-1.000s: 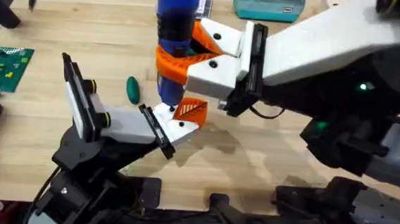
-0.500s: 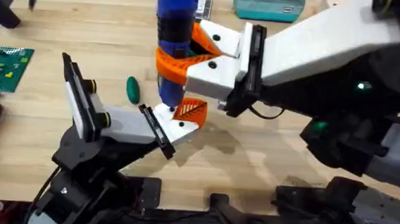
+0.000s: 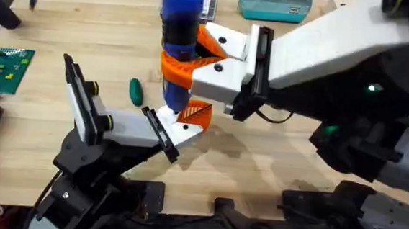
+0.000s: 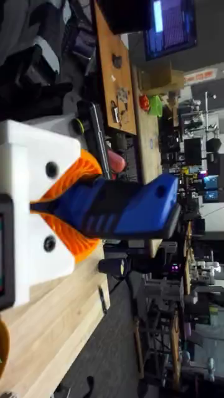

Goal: Pick up the gripper from the table and insert it into the empty holder that is missing its gripper. Then pick up a screw, insert it into the mounting hole, and use the screwdriver to tighten it. Finally, clean up the table by picking up the vegetable and placing it into the bucket.

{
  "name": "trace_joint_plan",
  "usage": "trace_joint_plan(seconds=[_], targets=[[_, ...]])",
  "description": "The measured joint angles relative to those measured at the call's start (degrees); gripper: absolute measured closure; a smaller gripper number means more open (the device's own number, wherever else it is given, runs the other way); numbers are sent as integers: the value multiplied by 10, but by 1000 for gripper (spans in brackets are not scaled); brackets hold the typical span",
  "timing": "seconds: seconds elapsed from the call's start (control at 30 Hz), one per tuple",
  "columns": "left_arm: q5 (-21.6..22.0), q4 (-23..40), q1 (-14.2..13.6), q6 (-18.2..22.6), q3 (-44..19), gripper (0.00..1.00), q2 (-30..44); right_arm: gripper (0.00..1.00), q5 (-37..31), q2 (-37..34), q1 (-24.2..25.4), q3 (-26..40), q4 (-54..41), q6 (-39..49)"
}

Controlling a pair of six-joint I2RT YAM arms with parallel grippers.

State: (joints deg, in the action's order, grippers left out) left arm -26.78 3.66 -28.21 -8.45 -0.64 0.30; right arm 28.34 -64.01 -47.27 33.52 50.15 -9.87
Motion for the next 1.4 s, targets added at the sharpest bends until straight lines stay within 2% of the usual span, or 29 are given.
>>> trace_joint_plan(seconds=[0.9, 1.0, 1.17, 1.4], targets=[[-9, 0, -2, 1, 0, 991, 1, 948, -4, 8, -3, 0, -20, 0], [-6, 0, -2, 0, 0, 992, 0, 948, 0, 2, -3, -3, 17, -1], [-6, 0, -2, 0, 0, 992, 0, 948, -11, 1, -3, -7, 176, -2], [-6, 0, -2, 0, 0, 992, 0, 948, -52, 1, -3, -7, 175, -2]])
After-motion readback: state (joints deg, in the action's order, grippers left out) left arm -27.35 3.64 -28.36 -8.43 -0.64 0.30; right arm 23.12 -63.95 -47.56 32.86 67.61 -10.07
